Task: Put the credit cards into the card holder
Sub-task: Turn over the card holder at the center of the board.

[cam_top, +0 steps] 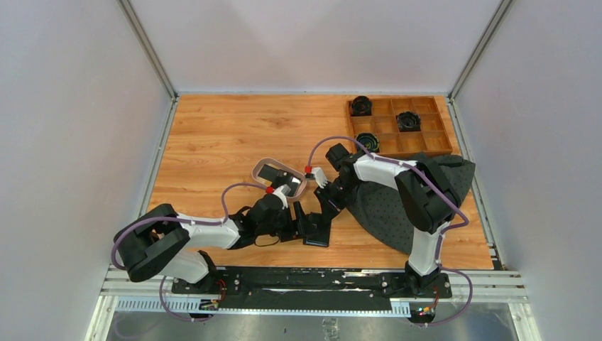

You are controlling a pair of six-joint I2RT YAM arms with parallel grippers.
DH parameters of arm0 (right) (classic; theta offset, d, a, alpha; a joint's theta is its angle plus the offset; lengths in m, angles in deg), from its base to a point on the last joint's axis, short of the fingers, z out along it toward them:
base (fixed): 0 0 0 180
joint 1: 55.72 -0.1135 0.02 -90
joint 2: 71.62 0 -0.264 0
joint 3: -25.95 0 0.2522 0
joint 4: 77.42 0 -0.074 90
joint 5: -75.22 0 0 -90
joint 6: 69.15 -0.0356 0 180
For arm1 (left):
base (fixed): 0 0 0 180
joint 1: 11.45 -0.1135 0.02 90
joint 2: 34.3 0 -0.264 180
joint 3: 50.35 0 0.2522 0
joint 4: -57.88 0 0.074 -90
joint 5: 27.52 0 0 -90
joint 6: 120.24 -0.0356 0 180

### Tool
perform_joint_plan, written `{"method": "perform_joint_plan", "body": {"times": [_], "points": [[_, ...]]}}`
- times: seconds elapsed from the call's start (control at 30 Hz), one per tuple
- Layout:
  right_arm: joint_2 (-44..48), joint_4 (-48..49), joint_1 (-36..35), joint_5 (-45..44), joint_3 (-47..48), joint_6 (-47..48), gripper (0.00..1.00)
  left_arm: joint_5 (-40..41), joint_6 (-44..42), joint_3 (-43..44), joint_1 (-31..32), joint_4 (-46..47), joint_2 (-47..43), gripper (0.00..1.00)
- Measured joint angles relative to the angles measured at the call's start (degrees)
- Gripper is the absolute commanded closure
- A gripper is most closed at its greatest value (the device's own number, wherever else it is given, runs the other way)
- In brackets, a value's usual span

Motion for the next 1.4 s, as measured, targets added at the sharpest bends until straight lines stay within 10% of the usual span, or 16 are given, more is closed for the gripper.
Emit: {"method": "perform_joint_plan", "body": {"times": [0.7,1.0,1.4], "points": [[-0.79,-1.46,0.0,0.09,1.01,0.17,0.81,5.4,4.85,1.95,1.46,-0.11,3.04,0.47],[-0.79,-1.9,0.0,0.04,1.11,0.48,0.79,5.51,5.29,3.69,2.99,1.31,6.67,0.94],[5.88,-5.79,2.43,3.39,1.2,6.97,0.48,5.07,1.64,3.54,3.28,3.72,4.04,1.0]]}}
